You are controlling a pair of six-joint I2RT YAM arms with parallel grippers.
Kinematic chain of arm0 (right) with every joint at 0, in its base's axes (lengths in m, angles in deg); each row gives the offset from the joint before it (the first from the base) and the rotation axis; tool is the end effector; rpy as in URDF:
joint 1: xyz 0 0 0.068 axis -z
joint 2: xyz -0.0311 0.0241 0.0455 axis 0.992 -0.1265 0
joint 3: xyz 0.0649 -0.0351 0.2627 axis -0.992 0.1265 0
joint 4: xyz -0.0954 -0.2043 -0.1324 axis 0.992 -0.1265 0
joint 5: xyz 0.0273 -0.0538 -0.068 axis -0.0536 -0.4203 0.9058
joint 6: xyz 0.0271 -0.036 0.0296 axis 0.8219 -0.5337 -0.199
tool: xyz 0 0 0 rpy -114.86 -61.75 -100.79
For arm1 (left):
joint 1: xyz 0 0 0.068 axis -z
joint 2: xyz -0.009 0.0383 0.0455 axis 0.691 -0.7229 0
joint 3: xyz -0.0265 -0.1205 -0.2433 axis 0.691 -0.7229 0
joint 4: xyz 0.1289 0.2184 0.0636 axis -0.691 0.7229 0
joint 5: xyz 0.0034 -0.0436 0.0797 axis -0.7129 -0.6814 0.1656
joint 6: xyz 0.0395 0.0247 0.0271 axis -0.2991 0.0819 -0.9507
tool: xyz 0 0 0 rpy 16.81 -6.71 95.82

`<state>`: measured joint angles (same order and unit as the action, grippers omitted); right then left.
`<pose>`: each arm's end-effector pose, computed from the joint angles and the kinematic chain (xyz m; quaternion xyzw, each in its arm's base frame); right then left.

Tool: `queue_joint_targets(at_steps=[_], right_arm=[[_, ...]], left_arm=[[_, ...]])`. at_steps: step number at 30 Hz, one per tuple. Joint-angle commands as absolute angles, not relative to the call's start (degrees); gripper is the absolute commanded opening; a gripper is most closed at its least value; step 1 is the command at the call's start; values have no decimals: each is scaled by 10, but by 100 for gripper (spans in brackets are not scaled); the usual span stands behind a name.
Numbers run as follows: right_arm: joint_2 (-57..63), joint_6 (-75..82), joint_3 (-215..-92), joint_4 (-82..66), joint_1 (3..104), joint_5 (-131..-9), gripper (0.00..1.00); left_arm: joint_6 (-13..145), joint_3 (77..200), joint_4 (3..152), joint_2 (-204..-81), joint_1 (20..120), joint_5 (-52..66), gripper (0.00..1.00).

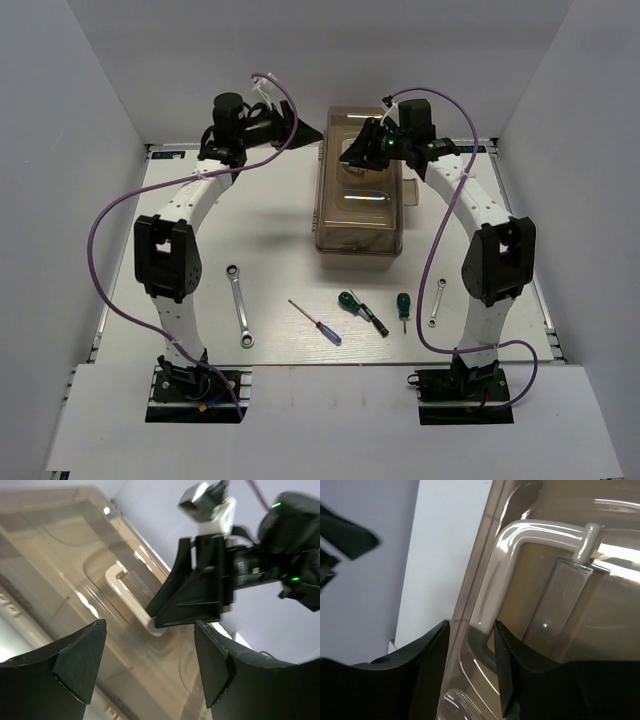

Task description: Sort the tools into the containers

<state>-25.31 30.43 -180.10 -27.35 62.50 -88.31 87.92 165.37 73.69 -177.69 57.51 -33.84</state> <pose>0.4195 0.1714 0.3417 -0.0176 0.8406 0.4034 0.3610 0.4416 -0.1362 0.3614 0.1607 0.7111 -0.5278 0.4358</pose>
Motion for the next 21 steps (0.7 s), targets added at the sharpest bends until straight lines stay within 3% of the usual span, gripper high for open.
queue_joint_targets(at_steps=[1,11,21], right_arm=[[-243,325,-1806,-212,623,-962,46],[-228,336,-1789,-199,630,-981,42],[-216,335,-1768,-192,633,-988,42]], left_arm=[[893,1692,754,-1791,595,-362,81],[893,1747,788,-1849,625,-357,82],[903,1852,924,-1923,649,-293,83]])
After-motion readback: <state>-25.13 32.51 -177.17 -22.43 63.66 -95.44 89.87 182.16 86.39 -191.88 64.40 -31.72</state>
